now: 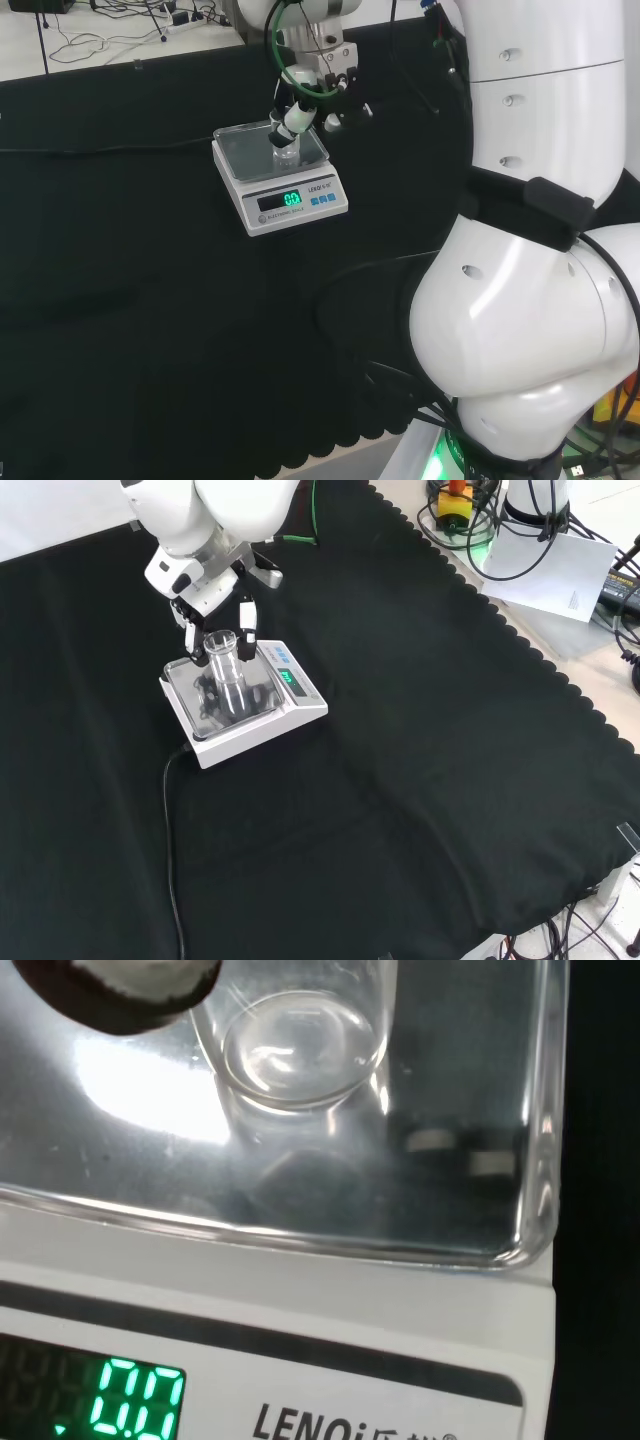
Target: Put the beaker on the electronic balance.
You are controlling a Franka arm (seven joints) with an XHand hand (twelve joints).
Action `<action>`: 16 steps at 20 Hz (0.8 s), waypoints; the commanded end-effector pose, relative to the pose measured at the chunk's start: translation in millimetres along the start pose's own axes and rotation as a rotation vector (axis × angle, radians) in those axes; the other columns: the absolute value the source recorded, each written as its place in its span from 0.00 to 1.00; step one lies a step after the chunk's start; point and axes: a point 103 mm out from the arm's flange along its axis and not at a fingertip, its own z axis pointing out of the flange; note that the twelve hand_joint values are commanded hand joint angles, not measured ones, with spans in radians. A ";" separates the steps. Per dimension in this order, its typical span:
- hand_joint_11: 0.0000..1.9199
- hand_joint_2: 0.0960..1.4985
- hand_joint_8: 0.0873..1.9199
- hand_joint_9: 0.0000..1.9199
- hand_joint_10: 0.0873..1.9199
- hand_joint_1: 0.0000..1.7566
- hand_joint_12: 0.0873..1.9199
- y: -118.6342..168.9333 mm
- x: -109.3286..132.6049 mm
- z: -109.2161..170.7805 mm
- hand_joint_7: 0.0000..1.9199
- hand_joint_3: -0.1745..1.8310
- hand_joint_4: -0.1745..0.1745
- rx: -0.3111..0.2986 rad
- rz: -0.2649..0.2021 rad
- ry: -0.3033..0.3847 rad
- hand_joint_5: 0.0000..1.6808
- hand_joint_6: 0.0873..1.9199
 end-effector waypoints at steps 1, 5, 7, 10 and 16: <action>0.64 0.62 0.10 0.79 0.08 0.63 0.43 2.3 -0.9 -1.2 0.76 0.16 0.76 0.031 0.024 -0.014 0.68 0.37; 0.61 0.65 0.16 0.78 0.11 0.61 0.48 1.3 -4.1 -3.3 0.69 0.13 0.97 0.036 0.042 -0.026 0.67 0.38; 0.59 0.61 0.23 0.76 0.14 0.57 0.49 0.8 -5.3 -2.9 0.63 0.10 0.66 0.046 0.049 -0.040 0.63 0.34; 0.56 0.55 0.31 0.71 0.19 0.51 0.52 0.2 -6.3 -2.7 0.54 0.07 0.44 0.055 0.054 -0.056 0.51 0.38; 0.52 0.52 0.37 0.63 0.28 0.46 0.58 -0.3 -6.4 -2.5 0.37 0.03 0.35 0.076 0.056 -0.066 0.23 0.41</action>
